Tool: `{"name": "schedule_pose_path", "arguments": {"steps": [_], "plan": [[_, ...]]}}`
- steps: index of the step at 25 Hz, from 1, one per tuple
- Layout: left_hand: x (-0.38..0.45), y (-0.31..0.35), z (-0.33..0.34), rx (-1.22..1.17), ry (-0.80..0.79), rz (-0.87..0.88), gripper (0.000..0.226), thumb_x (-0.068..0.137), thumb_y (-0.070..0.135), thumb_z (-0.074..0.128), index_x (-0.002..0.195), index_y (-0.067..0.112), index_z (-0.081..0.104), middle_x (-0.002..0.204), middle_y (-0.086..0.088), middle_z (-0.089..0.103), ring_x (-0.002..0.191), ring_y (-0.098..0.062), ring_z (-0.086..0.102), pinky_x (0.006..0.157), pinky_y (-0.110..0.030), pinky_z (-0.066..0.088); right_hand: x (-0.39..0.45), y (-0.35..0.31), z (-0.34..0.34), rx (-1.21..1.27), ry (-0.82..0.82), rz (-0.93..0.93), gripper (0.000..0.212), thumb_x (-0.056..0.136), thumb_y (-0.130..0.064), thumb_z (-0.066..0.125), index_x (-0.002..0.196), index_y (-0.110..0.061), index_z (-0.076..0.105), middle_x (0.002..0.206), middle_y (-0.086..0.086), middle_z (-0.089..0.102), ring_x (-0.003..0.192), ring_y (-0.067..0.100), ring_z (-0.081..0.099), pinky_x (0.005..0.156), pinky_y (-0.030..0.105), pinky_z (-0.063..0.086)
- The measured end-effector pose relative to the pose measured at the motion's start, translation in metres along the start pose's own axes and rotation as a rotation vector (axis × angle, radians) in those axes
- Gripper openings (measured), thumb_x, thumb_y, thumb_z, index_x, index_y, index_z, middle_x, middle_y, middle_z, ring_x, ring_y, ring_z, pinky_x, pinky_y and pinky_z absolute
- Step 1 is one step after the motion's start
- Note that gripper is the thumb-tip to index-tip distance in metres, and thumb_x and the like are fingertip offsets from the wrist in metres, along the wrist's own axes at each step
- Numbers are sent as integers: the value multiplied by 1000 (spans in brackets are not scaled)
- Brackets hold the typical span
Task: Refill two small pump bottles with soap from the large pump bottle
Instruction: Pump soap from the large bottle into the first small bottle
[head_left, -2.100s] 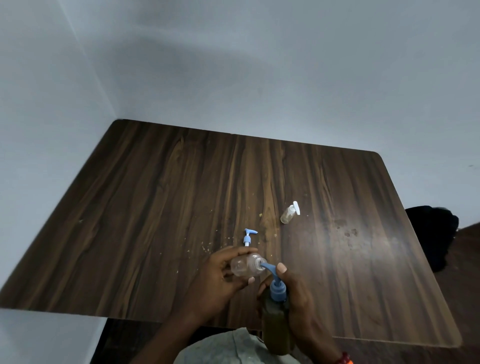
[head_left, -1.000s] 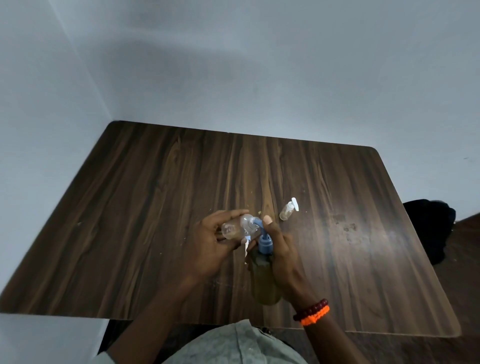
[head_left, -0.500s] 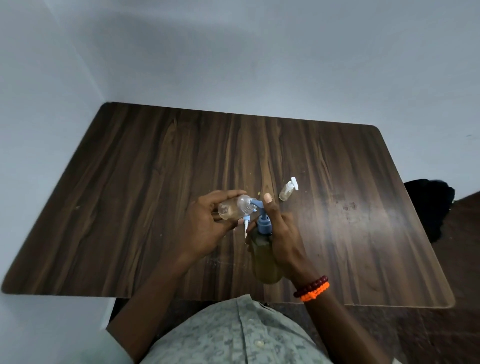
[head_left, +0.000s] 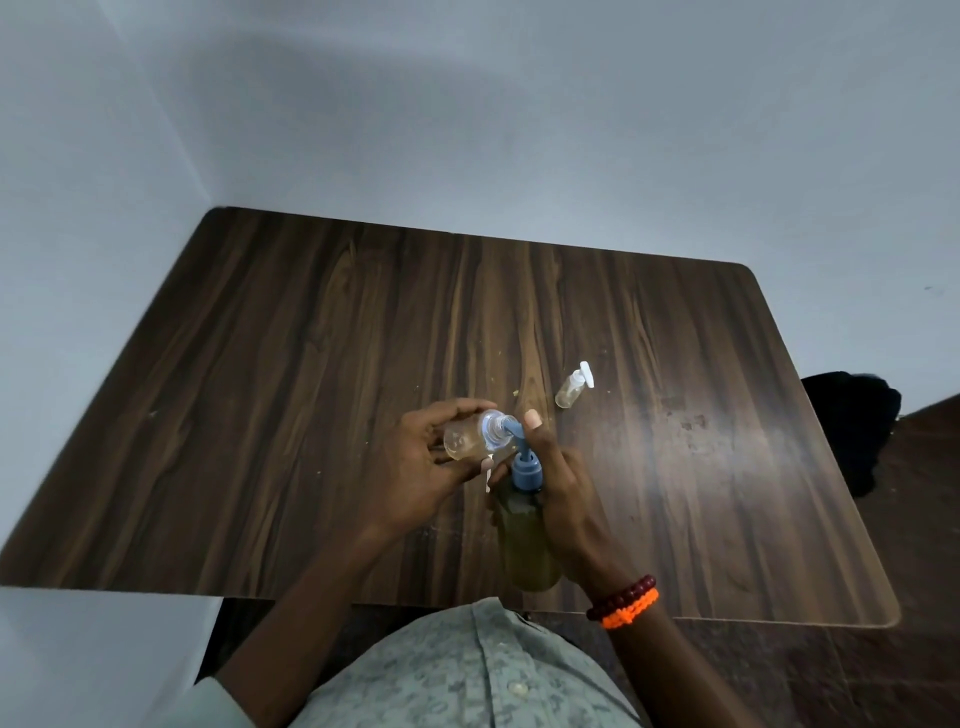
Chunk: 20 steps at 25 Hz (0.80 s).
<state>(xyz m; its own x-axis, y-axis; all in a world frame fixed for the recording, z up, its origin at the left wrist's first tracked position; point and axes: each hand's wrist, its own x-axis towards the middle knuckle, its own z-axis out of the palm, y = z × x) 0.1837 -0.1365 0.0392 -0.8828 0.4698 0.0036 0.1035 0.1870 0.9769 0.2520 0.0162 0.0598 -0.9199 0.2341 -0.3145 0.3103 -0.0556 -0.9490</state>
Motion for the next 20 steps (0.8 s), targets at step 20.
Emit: {"name": "schedule_pose_path", "arguments": {"steps": [20], "plan": [[-15,-3,-1,2,-35,20,49,83,6,87,117,37,71,115,21,77,106,-1,75,89,-20,62,-5,16,-3,-30,38,76,56,97,-52,49,102,0,71,98,16,76,86,28,73,84,42,61]]}}
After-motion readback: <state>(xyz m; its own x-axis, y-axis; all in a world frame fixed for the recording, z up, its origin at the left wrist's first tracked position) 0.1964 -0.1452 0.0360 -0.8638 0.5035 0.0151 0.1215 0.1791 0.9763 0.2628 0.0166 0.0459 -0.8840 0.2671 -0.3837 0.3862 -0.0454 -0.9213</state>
